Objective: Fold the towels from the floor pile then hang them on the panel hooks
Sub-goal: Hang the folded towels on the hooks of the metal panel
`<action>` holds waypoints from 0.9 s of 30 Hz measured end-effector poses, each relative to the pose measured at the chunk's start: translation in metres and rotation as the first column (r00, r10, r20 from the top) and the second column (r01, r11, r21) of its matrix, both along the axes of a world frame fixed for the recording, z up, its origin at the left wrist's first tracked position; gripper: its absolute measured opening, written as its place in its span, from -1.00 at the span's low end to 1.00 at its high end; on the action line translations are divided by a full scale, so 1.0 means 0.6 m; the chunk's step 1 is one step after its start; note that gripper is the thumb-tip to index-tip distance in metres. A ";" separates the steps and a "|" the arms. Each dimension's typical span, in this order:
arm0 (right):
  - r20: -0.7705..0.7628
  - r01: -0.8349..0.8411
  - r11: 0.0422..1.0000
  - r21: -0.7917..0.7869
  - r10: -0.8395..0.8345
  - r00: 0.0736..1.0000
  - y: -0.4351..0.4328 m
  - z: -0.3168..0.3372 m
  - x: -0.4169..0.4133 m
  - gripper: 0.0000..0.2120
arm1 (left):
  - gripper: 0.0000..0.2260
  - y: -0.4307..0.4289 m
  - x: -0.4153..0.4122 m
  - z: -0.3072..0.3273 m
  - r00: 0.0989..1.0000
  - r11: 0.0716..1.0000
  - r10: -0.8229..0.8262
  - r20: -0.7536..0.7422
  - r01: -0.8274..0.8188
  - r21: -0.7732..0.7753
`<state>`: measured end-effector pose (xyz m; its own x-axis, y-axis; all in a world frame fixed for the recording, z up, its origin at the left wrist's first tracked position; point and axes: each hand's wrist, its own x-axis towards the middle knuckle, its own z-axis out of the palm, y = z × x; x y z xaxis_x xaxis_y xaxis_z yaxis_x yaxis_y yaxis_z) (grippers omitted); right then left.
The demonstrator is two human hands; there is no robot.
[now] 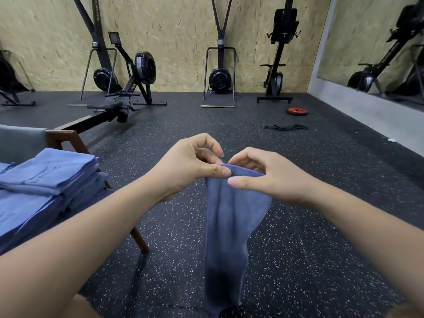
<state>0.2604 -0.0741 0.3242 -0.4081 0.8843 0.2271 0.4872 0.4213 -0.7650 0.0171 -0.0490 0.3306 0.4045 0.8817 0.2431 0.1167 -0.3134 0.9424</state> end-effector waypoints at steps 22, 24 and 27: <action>-0.135 0.163 0.958 0.237 -0.134 0.982 0.010 0.034 0.021 -0.84 | -0.81 0.017 0.014 -0.160 0.930 0.966 -0.221 -0.293 0.168 -0.195; -0.140 0.208 0.942 0.264 -0.176 0.974 0.012 0.042 0.040 -0.84 | -0.86 0.019 0.011 -0.155 0.948 0.974 -0.192 -0.252 0.153 -0.167; -0.189 0.266 0.935 0.234 -0.225 0.956 0.015 0.049 0.073 -0.89 | -0.84 0.025 -0.004 -0.132 0.976 0.988 -0.127 -0.176 0.109 -0.108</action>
<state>0.3040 -0.0650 0.3535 -0.1262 0.8566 0.5003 0.4826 0.4937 -0.7234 0.0148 -0.0339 0.2514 0.5363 0.8410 0.0709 0.2572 -0.2428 0.9354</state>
